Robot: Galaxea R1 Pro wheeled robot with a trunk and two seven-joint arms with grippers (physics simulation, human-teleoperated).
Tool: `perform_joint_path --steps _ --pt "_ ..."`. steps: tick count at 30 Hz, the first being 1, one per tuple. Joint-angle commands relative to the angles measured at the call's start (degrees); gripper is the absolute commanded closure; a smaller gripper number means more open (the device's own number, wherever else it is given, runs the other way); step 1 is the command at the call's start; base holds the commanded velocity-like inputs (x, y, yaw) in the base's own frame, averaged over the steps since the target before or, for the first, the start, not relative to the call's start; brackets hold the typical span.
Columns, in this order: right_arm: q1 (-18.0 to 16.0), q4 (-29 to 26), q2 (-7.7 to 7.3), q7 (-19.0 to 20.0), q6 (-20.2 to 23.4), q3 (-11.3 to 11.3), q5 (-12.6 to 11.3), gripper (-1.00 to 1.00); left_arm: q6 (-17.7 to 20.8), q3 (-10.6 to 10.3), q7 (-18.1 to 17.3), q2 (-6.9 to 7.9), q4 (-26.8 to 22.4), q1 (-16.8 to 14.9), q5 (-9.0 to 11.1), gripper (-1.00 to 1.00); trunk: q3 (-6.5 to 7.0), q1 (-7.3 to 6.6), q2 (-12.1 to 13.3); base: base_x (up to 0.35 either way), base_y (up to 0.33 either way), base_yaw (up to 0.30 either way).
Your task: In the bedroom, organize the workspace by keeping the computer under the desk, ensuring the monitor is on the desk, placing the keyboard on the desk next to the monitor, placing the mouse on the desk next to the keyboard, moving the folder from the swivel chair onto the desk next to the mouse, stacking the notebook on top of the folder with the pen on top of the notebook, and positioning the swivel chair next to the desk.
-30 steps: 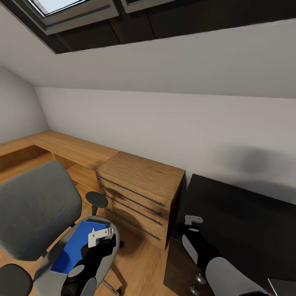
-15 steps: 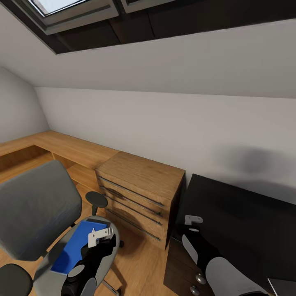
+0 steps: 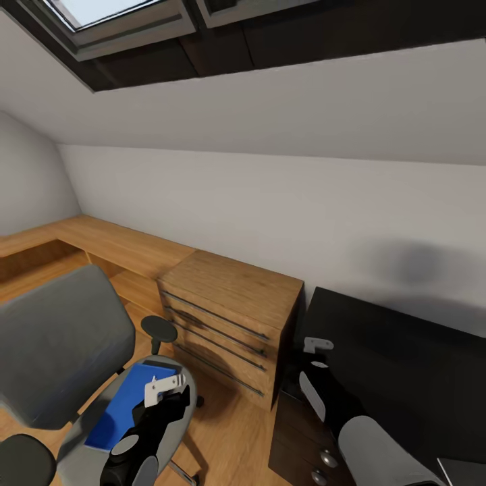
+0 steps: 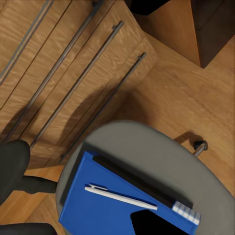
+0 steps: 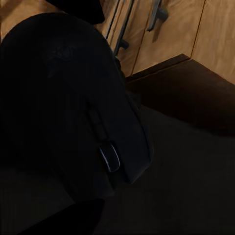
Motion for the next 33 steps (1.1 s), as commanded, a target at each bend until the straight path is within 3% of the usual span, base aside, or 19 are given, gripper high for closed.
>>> perform_joint_path --steps 1,4,9,12,23,31,33 --pt "0.1 -2.9 -0.17 -0.6 1.1 0.4 -0.6 1.0 0.1 -0.1 0.5 0.02 0.0 -0.1 0.6 -1.0 0.11 -0.22 0.4 0.0 0.0 0.0" --pt "1.0 -13.2 -1.54 -0.7 7.0 0.0 -0.9 1.0 0.2 -0.1 0.5 -0.02 0.0 -0.1 0.6 -1.0 0.65 -0.88 1.6 0.0 0.0 0.0" --pt "7.1 -27.6 -2.38 -0.7 14.4 -0.4 -2.7 1.0 0.2 -0.1 0.5 -0.04 0.0 0.0 0.6 -1.0 1.55 -1.98 3.6 -0.022 0.0 0.0" --pt "8.6 -31.2 -2.46 -0.7 15.9 -0.4 -3.1 1.0 0.2 -0.1 0.5 -0.05 0.0 0.0 0.6 -1.0 2.09 -2.63 4.8 -0.2 0.0 0.0" --pt "9.3 -34.9 -2.33 -0.7 16.5 -0.6 -3.5 1.0 0.2 0.0 0.5 -0.05 0.0 0.0 1.3 -1.0 4.06 -5.05 9.2 -0.312 0.0 0.0" --pt "9.4 -35.0 -2.5 -0.8 16.6 -1.2 -3.4 1.0 0.2 0.0 0.5 0.1 0.2 -0.1 1.2 -1.0 4.07 -5.05 9.2 -0.013 0.0 -0.06" --pt "9.4 -35.0 -2.49 -0.8 16.6 -2.5 -3.4 1.0 0.2 0.0 0.5 0.07 0.2 -0.1 1.2 -1.0 4.07 -5.05 9.2 -0.121 0.0 -0.217"
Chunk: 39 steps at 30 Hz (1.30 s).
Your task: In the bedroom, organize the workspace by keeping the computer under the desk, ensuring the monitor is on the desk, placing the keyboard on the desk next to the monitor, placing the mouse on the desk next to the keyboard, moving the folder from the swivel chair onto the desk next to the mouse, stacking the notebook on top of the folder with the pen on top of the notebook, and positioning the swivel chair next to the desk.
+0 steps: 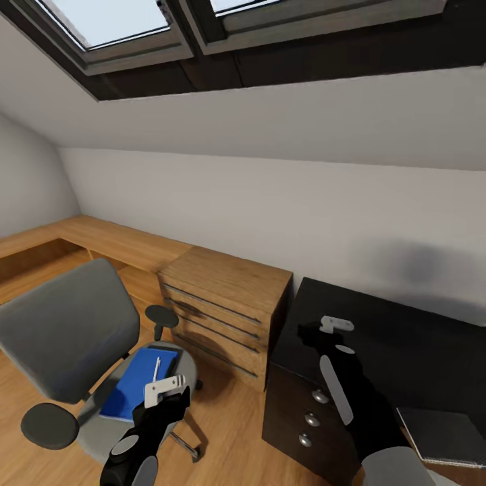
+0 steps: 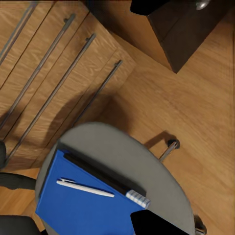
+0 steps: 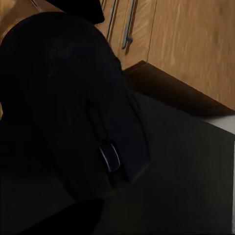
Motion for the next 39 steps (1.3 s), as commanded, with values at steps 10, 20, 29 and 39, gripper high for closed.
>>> perform_joint_path --steps 10,20,29,39 --pt "-0.1 0.1 0.05 -0.4 0.0 -5.7 -0.6 1.0 0.0 -0.1 0.6 0.01 -0.1 0.0 0.4 -1.0 -0.08 0.0 -0.1 -0.279 -0.044 -0.263" --pt "-0.1 0.4 0.04 -0.4 -0.2 -9.3 -0.6 1.0 0.0 -0.1 0.9 0.14 -0.1 0.0 0.5 -1.0 -0.08 0.0 -0.1 -0.05 -0.072 -0.291" --pt "-0.1 0.3 0.15 -0.4 -0.2 -11.2 -0.6 1.0 0.0 -0.1 0.9 0.16 -0.1 0.0 0.5 -1.0 -0.08 0.0 -0.1 -0.002 -0.003 -0.297" --pt "-0.1 0.0 0.2 -0.6 -0.2 -11.3 -0.6 1.0 0.0 -0.1 0.9 0.16 -0.1 0.0 0.5 -1.0 -0.08 0.0 -0.1 0.0 0.0 -0.076"
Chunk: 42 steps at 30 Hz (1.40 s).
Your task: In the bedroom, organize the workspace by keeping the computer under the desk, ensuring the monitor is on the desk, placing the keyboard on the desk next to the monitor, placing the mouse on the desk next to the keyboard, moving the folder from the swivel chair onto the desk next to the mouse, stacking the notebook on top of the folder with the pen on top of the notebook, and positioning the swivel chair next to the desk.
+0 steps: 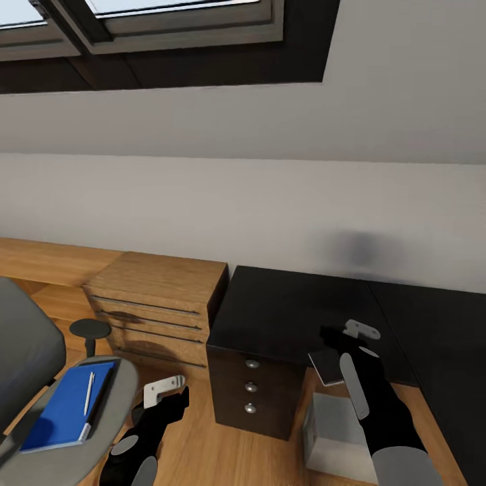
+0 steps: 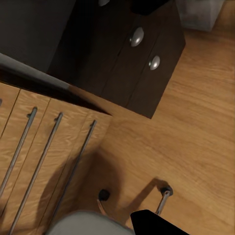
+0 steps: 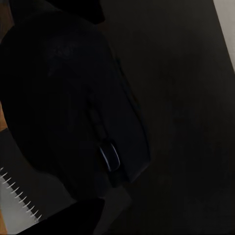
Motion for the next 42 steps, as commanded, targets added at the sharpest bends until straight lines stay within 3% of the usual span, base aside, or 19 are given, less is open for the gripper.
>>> perform_joint_path --steps 1,7,12,22,25,31,36,42 --pt "-0.1 -0.1 0.02 -0.4 0.2 0.0 -0.6 1.0 0.1 -0.1 0.5 0.01 -0.1 -0.1 0.6 -1.0 -0.08 0.01 -0.1 0.0 0.0 -0.001" --pt "-0.1 -0.2 -0.1 -0.5 0.2 -0.7 -0.6 1.0 0.2 0.0 0.6 0.16 2.4 -0.1 0.7 -1.0 -0.08 0.01 -0.1 0.0 0.0 0.0" --pt "0.0 -0.2 -0.11 -0.4 0.2 -1.1 -0.6 1.0 -1.6 -0.1 0.6 0.73 12.4 0.0 0.2 -1.0 -0.03 0.01 -0.1 0.0 0.0 -0.074" --pt "-0.1 -1.7 -0.11 -0.5 0.2 -1.3 -0.6 1.0 -17.5 -0.2 0.2 1.05 34.4 0.0 0.0 -1.0 0.07 0.01 -0.1 0.0 0.0 -0.24" --pt "-0.1 -1.7 -0.11 -0.6 0.2 -1.3 -0.6 1.0 -24.4 -1.3 0.2 0.85 42.6 0.0 -0.3 -1.0 0.07 0.01 -0.1 0.0 0.0 -0.282" --pt "0.0 -1.8 -0.11 -0.6 0.2 -1.8 -0.6 1.0 -35.0 -4.5 0.2 0.99 48.4 0.0 -0.6 -1.0 0.08 0.01 -0.1 0.0 0.0 -0.291" --pt "-0.1 -1.7 -0.07 -0.5 0.2 -3.1 -0.6 1.0 -37.5 -5.1 0.3 0.92 53.6 0.0 -0.8 -1.0 0.08 0.01 -0.1 0.0 0.0 -0.294" --pt "-0.1 -1.5 -0.03 -0.6 0.2 -3.3 -0.5 1.0 -37.8 -5.0 0.5 1.1 54.2 0.0 -0.8 -1.0 0.07 0.01 -0.1 0.0 0.0 -0.296"
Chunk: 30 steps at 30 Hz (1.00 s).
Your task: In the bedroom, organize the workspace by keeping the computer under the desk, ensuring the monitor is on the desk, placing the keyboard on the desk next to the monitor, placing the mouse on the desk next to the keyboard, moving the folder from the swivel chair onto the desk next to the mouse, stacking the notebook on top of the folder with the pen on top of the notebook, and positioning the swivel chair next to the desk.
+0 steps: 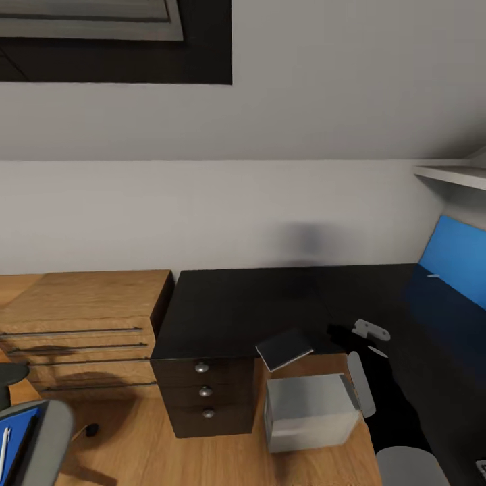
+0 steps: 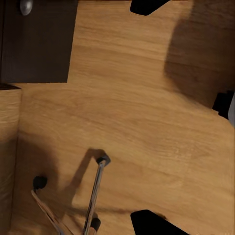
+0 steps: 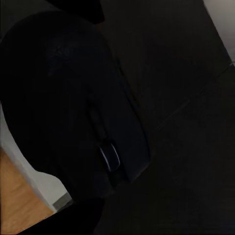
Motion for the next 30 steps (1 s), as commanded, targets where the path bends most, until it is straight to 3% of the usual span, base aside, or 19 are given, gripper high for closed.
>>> perform_joint_path --steps 1,12,22,30 --pt "0.0 -0.1 0.04 -0.4 0.2 -0.1 -0.6 1.0 -0.4 -0.3 0.4 0.08 0.0 -0.1 0.6 -1.0 -0.08 0.01 -0.1 0.0 0.0 -0.24" --pt "0.0 0.3 -0.1 -0.5 0.1 0.1 -0.2 1.0 -0.5 0.0 0.5 0.76 0.1 -0.1 0.8 -1.0 -0.08 0.01 -0.1 0.0 0.0 -0.066" --pt "-0.1 7.5 -3.36 -0.5 -0.9 -3.0 -0.2 1.0 -0.5 0.0 0.5 1.08 0.1 -0.1 0.8 -1.0 -0.08 0.01 -0.1 0.0 0.0 -0.279" --pt "-0.1 8.1 -4.14 -0.4 -3.0 -7.0 -0.2 1.0 -0.5 0.0 0.5 1.02 0.1 -0.1 0.8 -1.0 -0.08 0.01 -0.1 0.0 0.0 -0.295"
